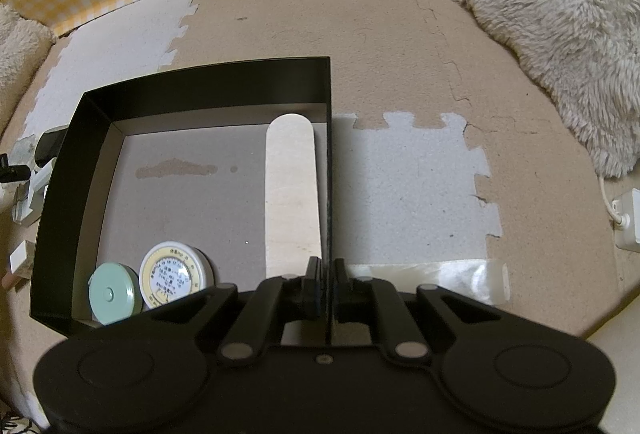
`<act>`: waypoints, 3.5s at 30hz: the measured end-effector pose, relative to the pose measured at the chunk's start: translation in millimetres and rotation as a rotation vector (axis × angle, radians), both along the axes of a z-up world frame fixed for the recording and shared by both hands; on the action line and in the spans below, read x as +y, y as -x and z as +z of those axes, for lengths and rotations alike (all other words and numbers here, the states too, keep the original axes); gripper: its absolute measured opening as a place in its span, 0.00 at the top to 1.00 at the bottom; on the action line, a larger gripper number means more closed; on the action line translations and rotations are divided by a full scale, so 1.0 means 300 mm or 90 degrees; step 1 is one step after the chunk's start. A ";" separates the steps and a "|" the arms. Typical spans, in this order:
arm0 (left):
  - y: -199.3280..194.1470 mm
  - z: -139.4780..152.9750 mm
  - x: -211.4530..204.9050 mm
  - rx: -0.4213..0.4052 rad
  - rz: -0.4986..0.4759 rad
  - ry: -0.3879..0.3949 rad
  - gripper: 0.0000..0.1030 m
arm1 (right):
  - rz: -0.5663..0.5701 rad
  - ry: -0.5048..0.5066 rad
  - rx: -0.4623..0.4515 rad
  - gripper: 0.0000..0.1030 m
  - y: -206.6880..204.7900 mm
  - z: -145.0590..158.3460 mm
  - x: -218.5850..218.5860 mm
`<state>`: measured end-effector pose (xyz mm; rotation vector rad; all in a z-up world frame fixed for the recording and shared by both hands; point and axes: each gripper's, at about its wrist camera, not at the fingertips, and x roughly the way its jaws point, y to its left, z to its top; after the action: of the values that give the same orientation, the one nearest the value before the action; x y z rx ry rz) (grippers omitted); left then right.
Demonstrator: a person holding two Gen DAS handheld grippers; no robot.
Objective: Organize rigid objects
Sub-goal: 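Move the left tool to the clear pill blister pack and close on it, then carry the blister pack with the left tool into the black tray and release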
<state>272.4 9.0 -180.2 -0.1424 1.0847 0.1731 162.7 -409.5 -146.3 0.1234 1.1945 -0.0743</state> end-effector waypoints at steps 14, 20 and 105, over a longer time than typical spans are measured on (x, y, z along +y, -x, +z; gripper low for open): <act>-0.061 0.002 -0.009 -0.041 -0.089 -0.019 0.21 | 0.000 0.000 0.001 0.93 -0.002 0.000 0.001; -0.056 0.015 -0.017 -0.048 -0.096 -0.007 0.29 | 0.000 0.000 0.001 0.93 -0.002 0.001 0.001; 0.113 0.070 -0.955 0.000 -0.344 0.181 0.10 | -0.024 -0.036 -0.010 0.91 0.010 0.003 -0.028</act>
<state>238.5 -277.4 -159.1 -0.0993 1.1077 -0.4670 159.8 -418.0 -145.5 0.1962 1.1787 -0.0715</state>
